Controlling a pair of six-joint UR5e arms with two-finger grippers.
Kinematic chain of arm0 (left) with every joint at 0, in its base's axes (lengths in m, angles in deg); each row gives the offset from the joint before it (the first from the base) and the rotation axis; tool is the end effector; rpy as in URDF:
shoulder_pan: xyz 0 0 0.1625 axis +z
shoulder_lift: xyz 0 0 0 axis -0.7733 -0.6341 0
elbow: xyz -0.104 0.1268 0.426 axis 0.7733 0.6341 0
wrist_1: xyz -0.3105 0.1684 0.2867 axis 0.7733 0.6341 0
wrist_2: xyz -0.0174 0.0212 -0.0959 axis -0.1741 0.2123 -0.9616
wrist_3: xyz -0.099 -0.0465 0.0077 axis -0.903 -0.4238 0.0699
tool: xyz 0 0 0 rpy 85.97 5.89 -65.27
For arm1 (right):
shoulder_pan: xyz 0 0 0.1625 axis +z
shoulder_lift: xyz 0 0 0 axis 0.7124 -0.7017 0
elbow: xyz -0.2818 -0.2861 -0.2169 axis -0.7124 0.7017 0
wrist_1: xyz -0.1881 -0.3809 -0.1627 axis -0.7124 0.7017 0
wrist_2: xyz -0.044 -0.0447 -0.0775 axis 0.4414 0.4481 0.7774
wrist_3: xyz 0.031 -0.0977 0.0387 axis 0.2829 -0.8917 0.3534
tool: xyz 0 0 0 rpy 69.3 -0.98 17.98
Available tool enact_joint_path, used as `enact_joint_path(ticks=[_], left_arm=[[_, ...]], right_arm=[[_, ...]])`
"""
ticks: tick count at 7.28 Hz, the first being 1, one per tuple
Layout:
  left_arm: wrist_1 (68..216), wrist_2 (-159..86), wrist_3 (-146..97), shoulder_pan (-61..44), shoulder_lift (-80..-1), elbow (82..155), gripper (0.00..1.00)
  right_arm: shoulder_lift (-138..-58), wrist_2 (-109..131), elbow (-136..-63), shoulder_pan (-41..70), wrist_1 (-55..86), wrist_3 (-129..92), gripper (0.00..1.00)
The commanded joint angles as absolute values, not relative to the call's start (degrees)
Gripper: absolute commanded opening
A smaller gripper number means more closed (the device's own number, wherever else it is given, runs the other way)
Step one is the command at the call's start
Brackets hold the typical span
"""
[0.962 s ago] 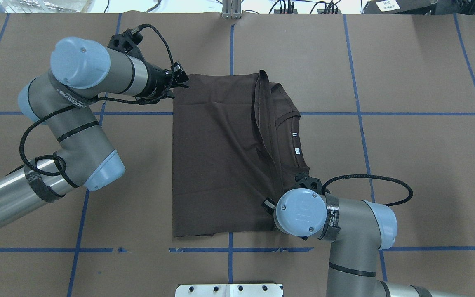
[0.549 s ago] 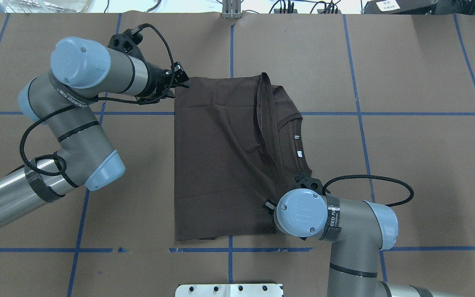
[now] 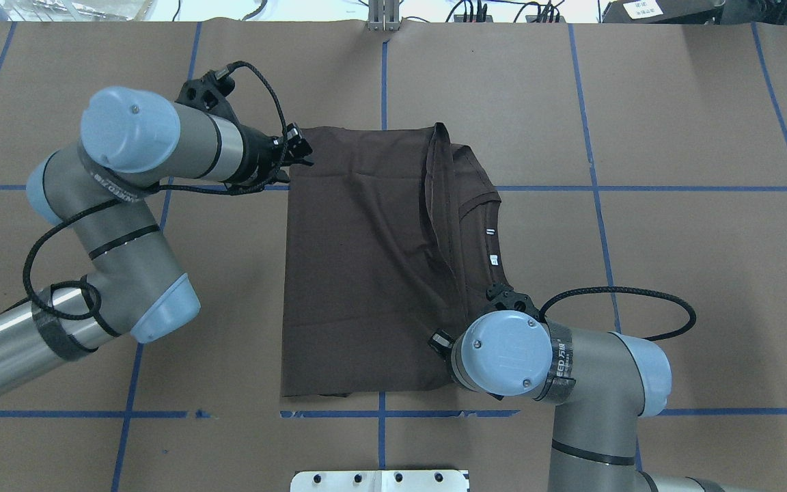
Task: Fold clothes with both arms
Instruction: 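Move the left gripper down to the shirt's near corner beside the right gripper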
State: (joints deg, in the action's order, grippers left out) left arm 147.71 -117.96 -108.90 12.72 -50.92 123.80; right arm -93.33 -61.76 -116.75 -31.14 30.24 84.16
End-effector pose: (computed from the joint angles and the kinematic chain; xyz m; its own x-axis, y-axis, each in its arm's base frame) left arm 0.4977 -0.5251 0.2496 0.2167 -0.3699 -0.9035 0.4725 0.8496 -0.2345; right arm -0.5960 -0.2777 0.2750 0.5225 0.6308 0.5737 -0.4904 0.7727 -0.4030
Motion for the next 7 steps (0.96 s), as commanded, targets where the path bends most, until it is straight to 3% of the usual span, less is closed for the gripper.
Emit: enact_joint_path(ticks=[1,3,7], left_arm=[[147.64,-112.44,-118.28,22.72,-40.88,135.32,0.54],[144.59,-106.61,-123.59,29.27,-38.02,138.98,0.54],[136.22,-98.43,-133.36,43.51,-37.93,138.64,0.59]], right_arm=[[-93.76,-61.97,-119.76,-30.93,30.72,84.07,0.00],[-95.86,-62.50,-123.74,-30.84,30.73,84.07,0.00],[-96.23,-62.50,-123.48,-31.11,30.73,84.15,0.00]])
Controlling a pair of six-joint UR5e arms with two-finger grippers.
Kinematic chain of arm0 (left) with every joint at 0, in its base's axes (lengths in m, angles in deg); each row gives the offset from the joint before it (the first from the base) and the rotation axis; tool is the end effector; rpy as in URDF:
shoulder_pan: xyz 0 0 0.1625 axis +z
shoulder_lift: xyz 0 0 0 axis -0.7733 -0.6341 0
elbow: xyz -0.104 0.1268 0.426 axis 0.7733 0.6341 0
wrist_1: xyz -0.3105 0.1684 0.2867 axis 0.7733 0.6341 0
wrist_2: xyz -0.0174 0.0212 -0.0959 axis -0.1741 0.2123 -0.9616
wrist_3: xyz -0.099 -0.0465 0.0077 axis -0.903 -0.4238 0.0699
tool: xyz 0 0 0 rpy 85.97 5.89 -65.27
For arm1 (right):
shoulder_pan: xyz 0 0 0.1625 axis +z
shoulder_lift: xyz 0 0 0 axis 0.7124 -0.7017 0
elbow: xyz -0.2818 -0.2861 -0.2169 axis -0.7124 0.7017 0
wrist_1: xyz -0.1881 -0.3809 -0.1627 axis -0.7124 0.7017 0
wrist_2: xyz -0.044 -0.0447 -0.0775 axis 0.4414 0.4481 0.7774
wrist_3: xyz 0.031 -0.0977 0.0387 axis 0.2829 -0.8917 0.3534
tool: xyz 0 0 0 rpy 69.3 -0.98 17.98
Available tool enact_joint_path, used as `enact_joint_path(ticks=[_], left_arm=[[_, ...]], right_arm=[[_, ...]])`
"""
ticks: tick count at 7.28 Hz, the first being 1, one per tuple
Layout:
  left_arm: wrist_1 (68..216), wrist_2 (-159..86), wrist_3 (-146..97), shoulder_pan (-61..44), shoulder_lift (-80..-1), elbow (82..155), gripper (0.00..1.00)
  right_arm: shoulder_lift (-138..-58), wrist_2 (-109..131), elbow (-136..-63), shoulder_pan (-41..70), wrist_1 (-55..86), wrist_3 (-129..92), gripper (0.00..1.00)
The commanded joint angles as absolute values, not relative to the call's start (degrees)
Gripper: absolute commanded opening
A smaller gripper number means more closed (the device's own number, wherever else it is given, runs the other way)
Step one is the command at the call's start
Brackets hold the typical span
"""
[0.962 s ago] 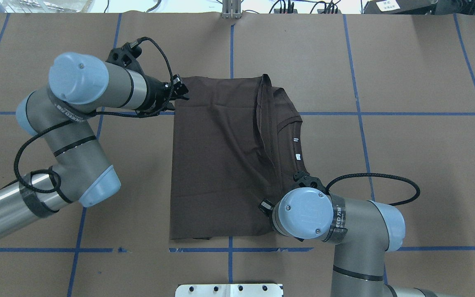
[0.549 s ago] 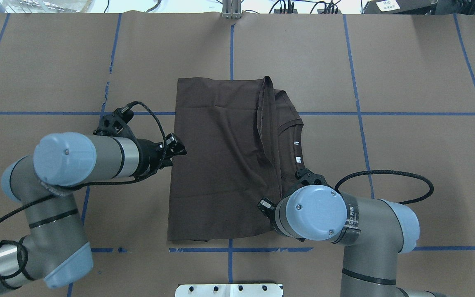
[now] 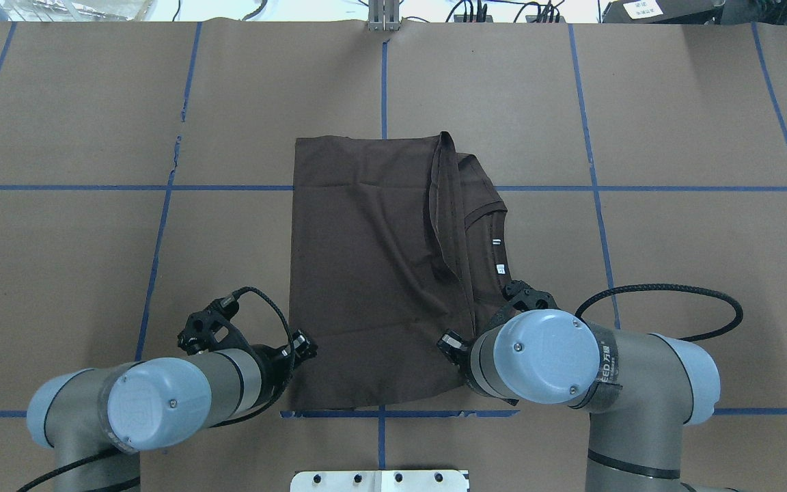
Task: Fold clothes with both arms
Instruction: 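Move the left gripper down to the shirt's near corner beside the right gripper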
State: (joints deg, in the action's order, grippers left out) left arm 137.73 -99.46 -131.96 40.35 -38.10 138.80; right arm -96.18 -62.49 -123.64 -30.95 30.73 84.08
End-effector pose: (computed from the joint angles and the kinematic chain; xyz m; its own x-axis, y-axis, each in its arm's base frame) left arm 0.5843 -0.2520 0.2971 0.2702 -0.5918 -0.7594 0.4762 0.7677 -0.4288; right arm -0.5536 -0.2675 0.2541 0.4900 0.6227 0.6100 -0.4594 0.7792 -0.4264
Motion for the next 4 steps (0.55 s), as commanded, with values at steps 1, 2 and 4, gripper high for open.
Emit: enact_joint_path(ticks=[1,2,4], left_arm=[[136.04,-98.43,-133.37,44.22,-37.93,138.63,0.61],[133.78,-98.43,-133.37,44.49,-38.10,138.89,0.61],[132.00,-98.43,-133.28,44.41,-38.02,139.33,0.61]], right_arm=[[-96.23,-62.50,-123.39,-31.11,30.73,84.07,0.00],[-96.14,-62.50,-123.30,-31.20,30.73,84.07,0.00],[-96.05,-62.50,-123.22,-31.20,30.73,84.07,0.00]])
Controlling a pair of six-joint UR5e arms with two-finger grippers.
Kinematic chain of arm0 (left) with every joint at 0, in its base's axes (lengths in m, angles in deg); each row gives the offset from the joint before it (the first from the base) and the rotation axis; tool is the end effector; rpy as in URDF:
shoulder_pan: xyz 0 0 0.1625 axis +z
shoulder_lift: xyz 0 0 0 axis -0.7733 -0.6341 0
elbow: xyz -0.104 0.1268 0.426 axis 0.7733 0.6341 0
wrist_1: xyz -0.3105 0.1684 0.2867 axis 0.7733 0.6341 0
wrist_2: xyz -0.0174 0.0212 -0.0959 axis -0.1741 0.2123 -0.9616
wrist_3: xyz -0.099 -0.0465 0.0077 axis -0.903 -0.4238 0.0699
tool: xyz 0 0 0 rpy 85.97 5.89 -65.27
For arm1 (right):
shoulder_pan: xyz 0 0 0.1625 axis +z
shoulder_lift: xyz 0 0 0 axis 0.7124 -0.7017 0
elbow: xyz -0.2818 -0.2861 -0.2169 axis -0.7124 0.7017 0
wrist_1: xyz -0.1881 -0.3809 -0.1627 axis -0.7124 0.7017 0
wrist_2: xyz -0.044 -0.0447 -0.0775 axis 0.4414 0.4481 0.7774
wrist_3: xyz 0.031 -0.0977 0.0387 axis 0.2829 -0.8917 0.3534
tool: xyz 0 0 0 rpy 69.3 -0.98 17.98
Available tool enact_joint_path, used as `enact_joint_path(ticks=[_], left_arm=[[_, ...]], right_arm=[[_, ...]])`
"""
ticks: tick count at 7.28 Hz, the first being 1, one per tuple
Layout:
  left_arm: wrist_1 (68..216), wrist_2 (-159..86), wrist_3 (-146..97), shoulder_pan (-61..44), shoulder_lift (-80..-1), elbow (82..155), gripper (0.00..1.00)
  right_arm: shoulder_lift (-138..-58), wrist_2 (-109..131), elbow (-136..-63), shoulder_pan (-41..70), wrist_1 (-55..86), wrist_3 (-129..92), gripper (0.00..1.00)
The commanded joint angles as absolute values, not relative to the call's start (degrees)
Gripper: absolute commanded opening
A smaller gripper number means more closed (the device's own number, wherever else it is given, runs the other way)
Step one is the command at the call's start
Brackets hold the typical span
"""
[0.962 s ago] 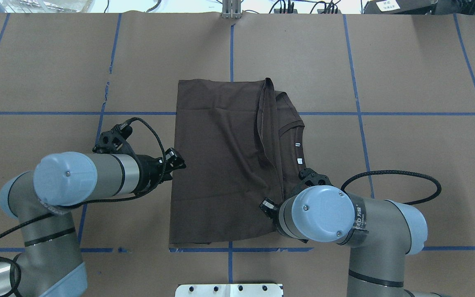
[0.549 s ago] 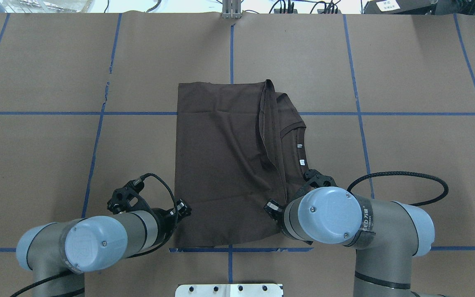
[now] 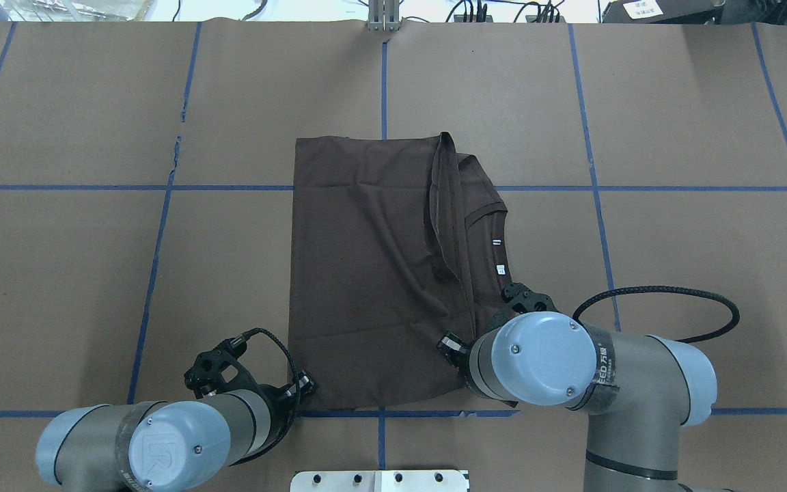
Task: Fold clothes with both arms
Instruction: 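Move the left gripper down to the shirt's near corner beside the right gripper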
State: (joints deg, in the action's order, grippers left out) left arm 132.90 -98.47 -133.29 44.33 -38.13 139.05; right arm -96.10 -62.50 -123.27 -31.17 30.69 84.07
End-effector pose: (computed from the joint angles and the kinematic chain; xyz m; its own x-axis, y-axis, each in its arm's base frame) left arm 0.6011 -0.2128 0.3068 0.3509 -0.5946 -0.7234 0.4747 0.7789 -0.4099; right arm -0.5568 -0.2660 0.2559 0.4951 0.6214 0.6073 -0.4580 0.7806 -0.4253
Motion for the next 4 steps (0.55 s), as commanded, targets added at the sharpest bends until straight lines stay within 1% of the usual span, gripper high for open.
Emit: enact_joint_path(ticks=[1,2,3,4], left_arm=[[131.91,-98.51,-133.28,44.49,-38.10,139.34,0.60],[131.82,-98.51,-133.28,44.41,-38.10,139.34,0.53],[131.82,-98.51,-133.45,44.41,-38.19,139.42,0.41],[131.82,-98.51,-135.54,44.32,-38.10,139.51,0.24]], right_arm=[[-96.05,-62.50,-123.22,-31.20,30.64,84.07,0.00],[-96.05,-62.50,-123.22,-31.11,30.64,84.07,0.00],[-96.14,-62.50,-123.22,-31.11,30.64,84.07,0.00],[-96.23,-62.50,-123.22,-31.11,30.64,84.07,0.00]])
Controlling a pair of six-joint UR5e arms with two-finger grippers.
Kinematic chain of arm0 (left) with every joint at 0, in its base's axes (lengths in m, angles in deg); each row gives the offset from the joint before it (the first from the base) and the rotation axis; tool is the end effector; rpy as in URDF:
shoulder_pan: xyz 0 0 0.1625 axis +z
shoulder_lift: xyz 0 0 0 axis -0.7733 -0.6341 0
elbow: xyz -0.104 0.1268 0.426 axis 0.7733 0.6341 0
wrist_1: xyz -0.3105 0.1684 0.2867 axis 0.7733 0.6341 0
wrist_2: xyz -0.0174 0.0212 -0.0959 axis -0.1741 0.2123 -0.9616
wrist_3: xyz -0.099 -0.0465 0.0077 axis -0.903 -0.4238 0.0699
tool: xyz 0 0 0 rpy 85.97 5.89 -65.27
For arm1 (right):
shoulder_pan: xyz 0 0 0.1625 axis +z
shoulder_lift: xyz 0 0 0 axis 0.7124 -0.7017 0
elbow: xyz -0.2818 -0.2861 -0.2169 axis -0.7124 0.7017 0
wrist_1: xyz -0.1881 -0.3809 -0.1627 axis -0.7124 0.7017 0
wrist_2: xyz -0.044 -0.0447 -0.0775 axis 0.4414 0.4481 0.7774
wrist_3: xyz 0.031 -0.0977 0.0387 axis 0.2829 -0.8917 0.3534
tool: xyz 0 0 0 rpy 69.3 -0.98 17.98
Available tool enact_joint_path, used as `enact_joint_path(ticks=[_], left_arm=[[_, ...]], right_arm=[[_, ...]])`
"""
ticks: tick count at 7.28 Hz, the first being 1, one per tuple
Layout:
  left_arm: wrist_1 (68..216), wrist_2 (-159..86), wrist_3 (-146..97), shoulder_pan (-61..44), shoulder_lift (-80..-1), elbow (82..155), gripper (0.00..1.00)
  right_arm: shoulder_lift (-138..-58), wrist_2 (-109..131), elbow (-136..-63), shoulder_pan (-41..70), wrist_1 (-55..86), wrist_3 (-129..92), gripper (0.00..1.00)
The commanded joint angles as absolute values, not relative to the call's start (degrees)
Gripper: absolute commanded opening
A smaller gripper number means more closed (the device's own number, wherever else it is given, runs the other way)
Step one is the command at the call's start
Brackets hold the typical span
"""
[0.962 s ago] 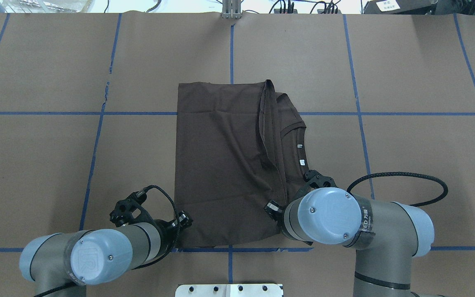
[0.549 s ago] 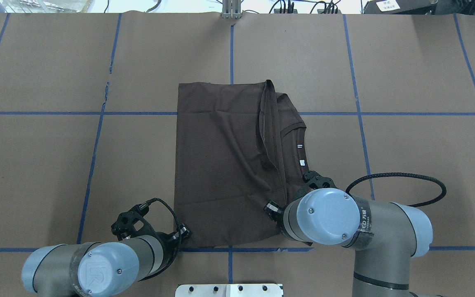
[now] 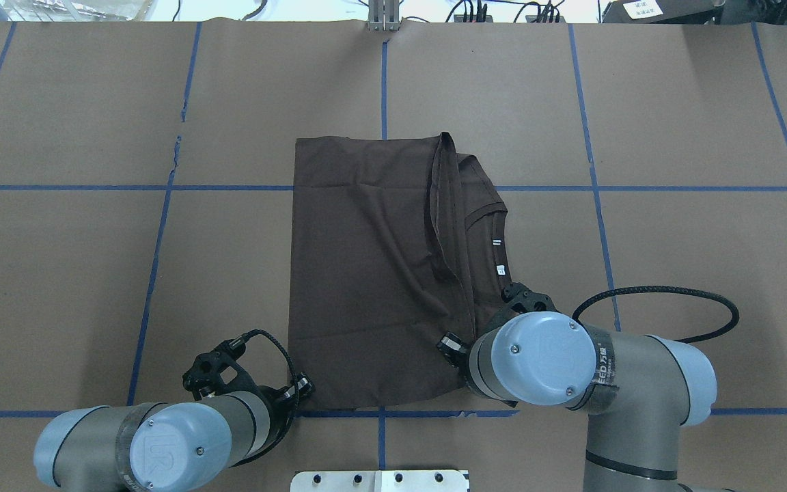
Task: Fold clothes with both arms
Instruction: 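Move the left gripper down to the shirt's near corner beside the right gripper, then grasp the near edge with both grippers and fold it away from the robot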
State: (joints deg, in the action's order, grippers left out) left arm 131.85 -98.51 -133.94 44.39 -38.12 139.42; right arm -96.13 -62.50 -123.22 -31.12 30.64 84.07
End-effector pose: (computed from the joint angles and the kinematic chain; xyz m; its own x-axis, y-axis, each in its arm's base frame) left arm 0.5999 -0.2119 0.3065 0.3550 -0.6041 -0.7135 0.4823 0.7721 -0.4137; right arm -0.5568 -0.2665 0.2565 0.4949 0.6219 0.6070 -0.4589 0.7802 -0.4252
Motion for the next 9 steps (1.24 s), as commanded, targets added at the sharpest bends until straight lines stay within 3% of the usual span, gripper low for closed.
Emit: enact_joint_path(ticks=[1,5,6,8,9], left_arm=[[131.82,-98.51,-136.78,44.32,-38.01,140.47,0.00],[131.65,-98.78,-136.27,43.97,-37.84,145.83,0.00],[131.56,-98.86,-136.18,44.49,-34.97,151.41,0.00],[124.93,-102.00,-136.27,46.52,-34.05,162.06,0.00],[123.49,-105.07,-132.35,42.25,-35.28,161.05,0.00]], right_arm=[[-96.14,-62.50,-123.30,-31.11,30.73,84.07,0.00],[-96.14,-62.50,-123.57,-31.11,30.64,84.07,0.00],[-96.57,-62.59,-124.61,-30.93,30.73,84.50,0.00],[-99.30,-65.48,-135.29,-31.64,33.26,86.87,0.00],[-98.26,-65.49,-134.04,-28.50,33.54,86.36,0.00]])
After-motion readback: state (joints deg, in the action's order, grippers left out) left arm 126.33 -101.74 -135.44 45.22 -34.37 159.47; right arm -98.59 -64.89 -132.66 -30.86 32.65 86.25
